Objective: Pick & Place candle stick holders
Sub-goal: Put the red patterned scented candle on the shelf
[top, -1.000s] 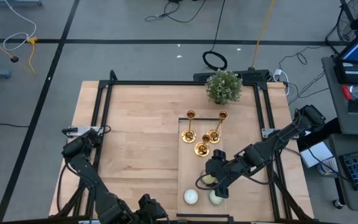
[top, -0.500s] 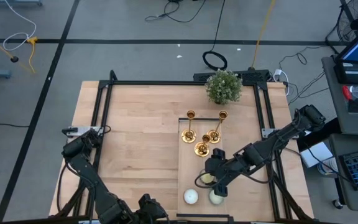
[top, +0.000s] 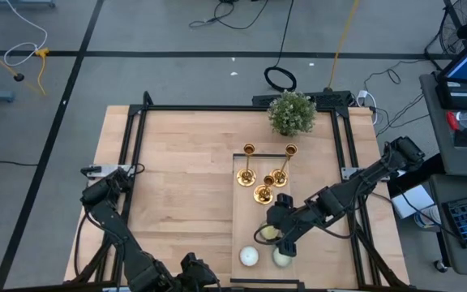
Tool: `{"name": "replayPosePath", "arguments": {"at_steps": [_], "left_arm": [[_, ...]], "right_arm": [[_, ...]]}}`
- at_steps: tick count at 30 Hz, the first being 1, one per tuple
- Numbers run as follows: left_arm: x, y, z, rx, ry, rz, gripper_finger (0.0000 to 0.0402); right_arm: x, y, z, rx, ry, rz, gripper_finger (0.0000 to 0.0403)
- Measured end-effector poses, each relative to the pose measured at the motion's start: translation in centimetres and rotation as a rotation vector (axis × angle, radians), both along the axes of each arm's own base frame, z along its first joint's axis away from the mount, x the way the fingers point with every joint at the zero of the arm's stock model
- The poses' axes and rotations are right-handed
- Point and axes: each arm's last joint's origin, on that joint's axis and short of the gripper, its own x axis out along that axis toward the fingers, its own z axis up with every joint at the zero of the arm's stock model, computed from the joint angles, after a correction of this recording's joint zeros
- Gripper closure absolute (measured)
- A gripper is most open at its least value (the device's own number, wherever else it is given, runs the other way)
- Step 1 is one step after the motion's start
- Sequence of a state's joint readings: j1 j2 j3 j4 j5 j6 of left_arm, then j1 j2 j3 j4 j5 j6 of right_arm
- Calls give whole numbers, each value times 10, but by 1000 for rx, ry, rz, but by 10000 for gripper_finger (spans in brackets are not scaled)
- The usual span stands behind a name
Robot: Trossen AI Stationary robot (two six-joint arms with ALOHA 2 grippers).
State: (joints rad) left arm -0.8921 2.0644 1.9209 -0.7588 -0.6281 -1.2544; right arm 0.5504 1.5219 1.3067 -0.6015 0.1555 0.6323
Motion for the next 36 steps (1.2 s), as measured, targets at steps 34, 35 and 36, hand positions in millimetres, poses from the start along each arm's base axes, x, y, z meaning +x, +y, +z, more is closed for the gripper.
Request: {"name": "replayPosePath", "arguments": {"at_steps": [34,35,36], "left_arm": [[-3,-3,0,-8,0,-5,280],[-4,-3,0,-10,0,-3,279],[-4,-3,0,-10,0,-3,280]], "right_arm": [[18,-6,13,33,-187,12,50],[20,-5,15,36,-218,24,50],[22,-4,18,39,-251,34,50]]}}
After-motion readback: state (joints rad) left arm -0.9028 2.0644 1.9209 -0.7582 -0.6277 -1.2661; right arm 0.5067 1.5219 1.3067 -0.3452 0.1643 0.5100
